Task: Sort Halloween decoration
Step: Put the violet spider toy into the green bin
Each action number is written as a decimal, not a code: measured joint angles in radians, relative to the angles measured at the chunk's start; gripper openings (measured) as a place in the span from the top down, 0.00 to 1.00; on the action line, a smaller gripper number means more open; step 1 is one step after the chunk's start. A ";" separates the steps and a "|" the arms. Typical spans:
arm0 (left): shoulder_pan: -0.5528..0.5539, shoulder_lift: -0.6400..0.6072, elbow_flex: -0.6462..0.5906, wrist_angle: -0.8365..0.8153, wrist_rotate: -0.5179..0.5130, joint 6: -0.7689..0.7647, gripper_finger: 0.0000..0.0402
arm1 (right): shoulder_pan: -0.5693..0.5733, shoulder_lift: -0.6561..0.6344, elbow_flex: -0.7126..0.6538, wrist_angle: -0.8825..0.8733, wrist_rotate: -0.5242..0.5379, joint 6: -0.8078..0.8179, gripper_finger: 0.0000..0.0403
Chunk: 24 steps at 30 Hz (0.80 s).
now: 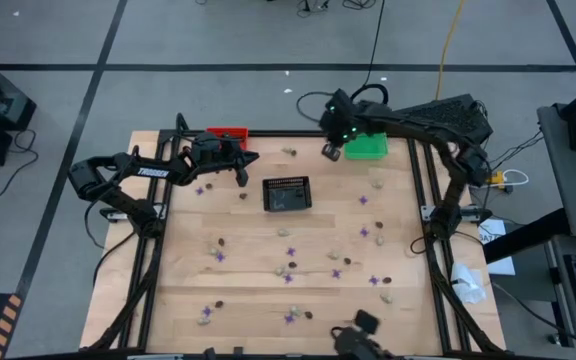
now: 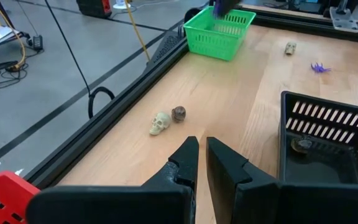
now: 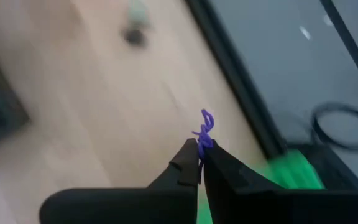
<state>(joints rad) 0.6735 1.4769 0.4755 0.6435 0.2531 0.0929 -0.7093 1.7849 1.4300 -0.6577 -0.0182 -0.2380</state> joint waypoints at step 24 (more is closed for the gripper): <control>0.000 0.000 0.000 -0.005 0.000 -0.005 0.94 | -0.293 0.137 -0.113 -0.050 -0.057 0.035 1.00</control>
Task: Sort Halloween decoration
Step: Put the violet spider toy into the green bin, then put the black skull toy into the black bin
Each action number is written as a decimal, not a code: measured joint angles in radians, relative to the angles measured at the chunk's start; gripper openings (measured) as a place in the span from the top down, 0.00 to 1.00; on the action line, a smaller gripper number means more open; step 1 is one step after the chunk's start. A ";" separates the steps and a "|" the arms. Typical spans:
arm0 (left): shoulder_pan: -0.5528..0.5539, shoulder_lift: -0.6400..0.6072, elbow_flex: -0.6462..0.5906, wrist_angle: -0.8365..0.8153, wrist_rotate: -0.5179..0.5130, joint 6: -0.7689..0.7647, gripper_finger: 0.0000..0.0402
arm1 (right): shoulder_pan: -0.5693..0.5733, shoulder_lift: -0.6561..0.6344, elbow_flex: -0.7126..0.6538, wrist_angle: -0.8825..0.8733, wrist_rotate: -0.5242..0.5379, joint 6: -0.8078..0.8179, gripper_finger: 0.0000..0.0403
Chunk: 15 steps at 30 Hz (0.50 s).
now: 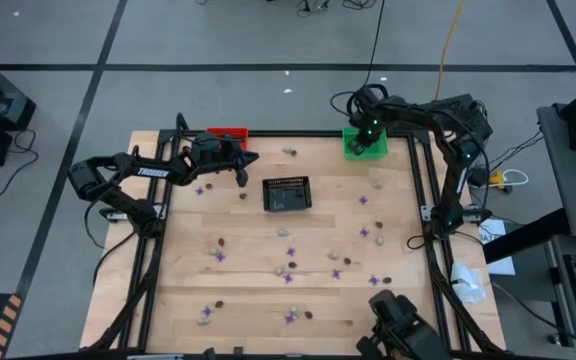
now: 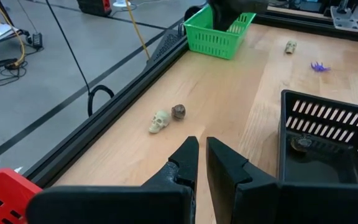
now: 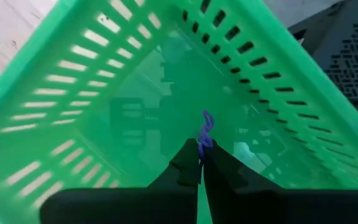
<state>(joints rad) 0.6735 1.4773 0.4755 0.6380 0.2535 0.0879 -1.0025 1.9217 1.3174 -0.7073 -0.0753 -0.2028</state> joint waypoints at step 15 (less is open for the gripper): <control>0.000 0.000 0.041 -0.071 0.029 -0.020 0.94 | 0.010 -0.159 0.000 -0.033 0.130 -0.004 0.67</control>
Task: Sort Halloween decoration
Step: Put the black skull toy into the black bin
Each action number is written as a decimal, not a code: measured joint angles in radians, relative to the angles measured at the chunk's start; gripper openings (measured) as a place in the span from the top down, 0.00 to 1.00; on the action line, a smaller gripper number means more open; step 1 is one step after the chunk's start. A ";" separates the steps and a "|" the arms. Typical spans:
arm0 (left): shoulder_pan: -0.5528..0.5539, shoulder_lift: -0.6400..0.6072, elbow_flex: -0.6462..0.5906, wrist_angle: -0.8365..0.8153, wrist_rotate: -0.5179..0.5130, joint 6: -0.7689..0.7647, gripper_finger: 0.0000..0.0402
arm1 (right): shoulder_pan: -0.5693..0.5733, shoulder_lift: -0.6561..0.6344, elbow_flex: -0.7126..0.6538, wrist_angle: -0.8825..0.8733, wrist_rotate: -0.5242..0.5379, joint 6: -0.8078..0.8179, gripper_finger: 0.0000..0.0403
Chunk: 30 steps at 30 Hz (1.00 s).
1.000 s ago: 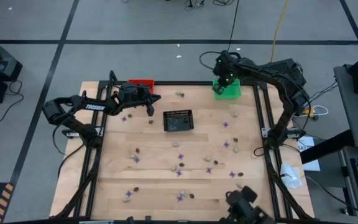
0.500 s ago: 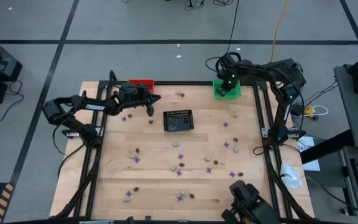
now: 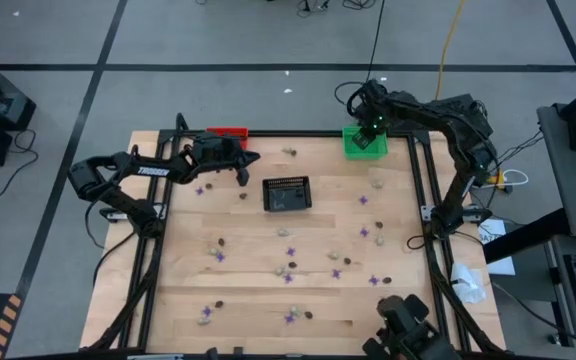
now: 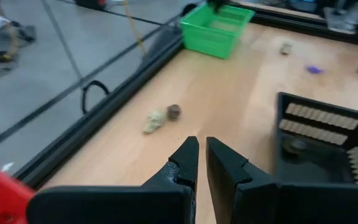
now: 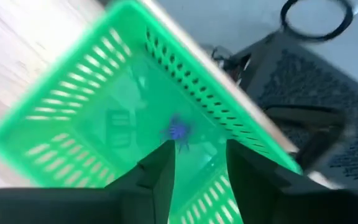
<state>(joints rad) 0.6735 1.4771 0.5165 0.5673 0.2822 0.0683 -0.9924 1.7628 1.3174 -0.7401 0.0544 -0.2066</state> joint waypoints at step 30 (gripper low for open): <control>-0.397 -0.151 0.213 -1.049 -0.407 0.181 0.92 | 0.195 -0.591 -0.480 0.582 -0.208 0.064 1.00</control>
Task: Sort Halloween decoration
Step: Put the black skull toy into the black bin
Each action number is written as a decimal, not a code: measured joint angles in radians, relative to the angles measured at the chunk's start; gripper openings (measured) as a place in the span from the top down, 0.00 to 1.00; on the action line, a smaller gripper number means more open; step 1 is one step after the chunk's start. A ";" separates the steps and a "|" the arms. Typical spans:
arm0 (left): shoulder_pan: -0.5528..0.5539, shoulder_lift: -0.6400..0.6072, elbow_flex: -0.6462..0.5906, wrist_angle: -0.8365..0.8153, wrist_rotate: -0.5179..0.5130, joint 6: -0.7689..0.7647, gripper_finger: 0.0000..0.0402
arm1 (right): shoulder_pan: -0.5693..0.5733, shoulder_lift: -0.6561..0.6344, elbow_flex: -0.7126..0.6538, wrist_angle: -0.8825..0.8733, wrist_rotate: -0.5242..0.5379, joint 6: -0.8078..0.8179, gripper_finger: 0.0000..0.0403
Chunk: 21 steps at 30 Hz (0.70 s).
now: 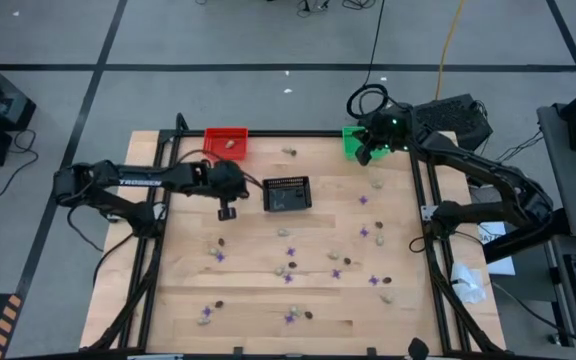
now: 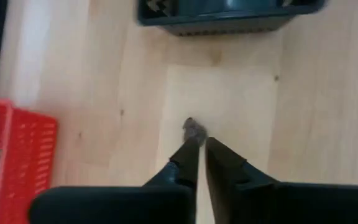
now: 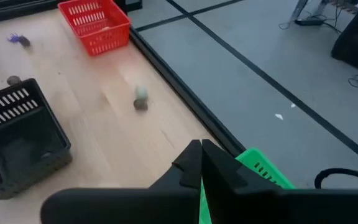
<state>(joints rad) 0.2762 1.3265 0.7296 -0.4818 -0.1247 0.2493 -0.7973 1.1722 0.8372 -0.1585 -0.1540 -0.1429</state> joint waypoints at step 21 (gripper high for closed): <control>-0.167 0.253 0.000 0.091 -0.319 -0.054 0.57 | 0.001 -0.001 -0.002 -0.003 0.000 -0.033 1.00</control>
<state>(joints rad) 0.1094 1.5792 0.7296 -0.3909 -0.4435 0.1957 -0.7963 1.1713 0.8349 -0.1615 -0.1538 -0.1763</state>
